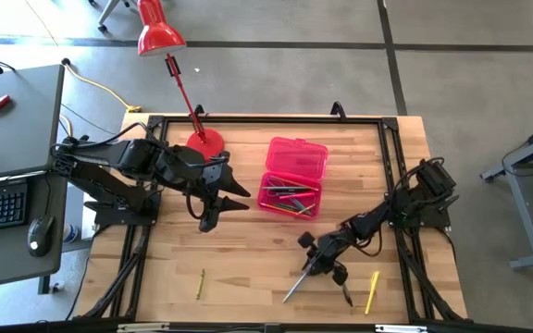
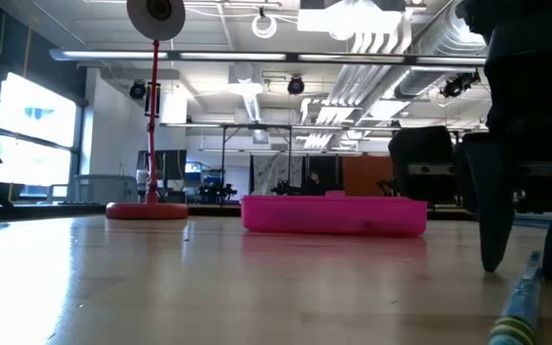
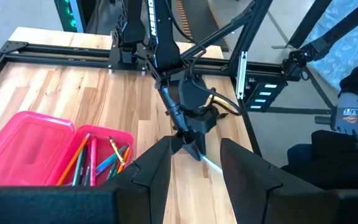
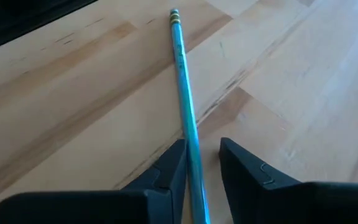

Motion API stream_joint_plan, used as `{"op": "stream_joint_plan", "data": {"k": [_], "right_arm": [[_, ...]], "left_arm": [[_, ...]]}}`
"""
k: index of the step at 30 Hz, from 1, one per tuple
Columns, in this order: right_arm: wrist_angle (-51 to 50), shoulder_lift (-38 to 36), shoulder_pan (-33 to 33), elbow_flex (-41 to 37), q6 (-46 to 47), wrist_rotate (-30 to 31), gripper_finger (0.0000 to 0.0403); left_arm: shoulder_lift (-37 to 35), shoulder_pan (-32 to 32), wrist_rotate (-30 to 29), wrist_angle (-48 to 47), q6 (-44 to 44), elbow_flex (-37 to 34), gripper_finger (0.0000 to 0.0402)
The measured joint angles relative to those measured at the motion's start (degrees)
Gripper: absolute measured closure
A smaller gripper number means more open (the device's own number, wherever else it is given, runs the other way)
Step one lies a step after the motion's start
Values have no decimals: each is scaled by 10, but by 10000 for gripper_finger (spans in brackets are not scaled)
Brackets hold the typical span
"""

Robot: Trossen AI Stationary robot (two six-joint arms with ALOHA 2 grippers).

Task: Pick & place school supplies into a supply box
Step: Put the light blue pencil into the red supply box

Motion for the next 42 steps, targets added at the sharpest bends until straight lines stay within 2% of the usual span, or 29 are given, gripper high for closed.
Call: {"op": "stream_joint_plan", "data": {"k": [9,12,17,20,23,27,30,32,34,39,42], "right_arm": [[35,0,-13,-20,0,-21,395],[59,1,-12,-22,0,-22,393],[155,1,-12,-21,0,-22,399],[182,-7,-20,-12,0,8,398],[129,-31,-40,8,-16,77,400],[-31,-64,-74,44,-20,257,400],[-122,-86,-97,74,38,384,401],[-159,-94,-109,85,97,440,401],[-180,-104,-124,90,144,442,402],[-235,-106,-147,92,218,370,402],[-290,-105,-149,92,241,366,402]], "left_arm": [[0,0,0,0,0,0,229],[0,0,0,0,0,0,229],[0,0,-9,0,0,0,229],[0,0,-9,0,0,0,229],[0,0,-9,0,0,0,229],[0,0,-9,1,0,0,229],[0,0,-9,0,-2,0,229],[0,0,-9,0,-2,0,229],[0,0,-9,0,-2,0,229],[0,0,-9,0,-2,0,229],[0,0,-8,-10,-8,0,229]]}}
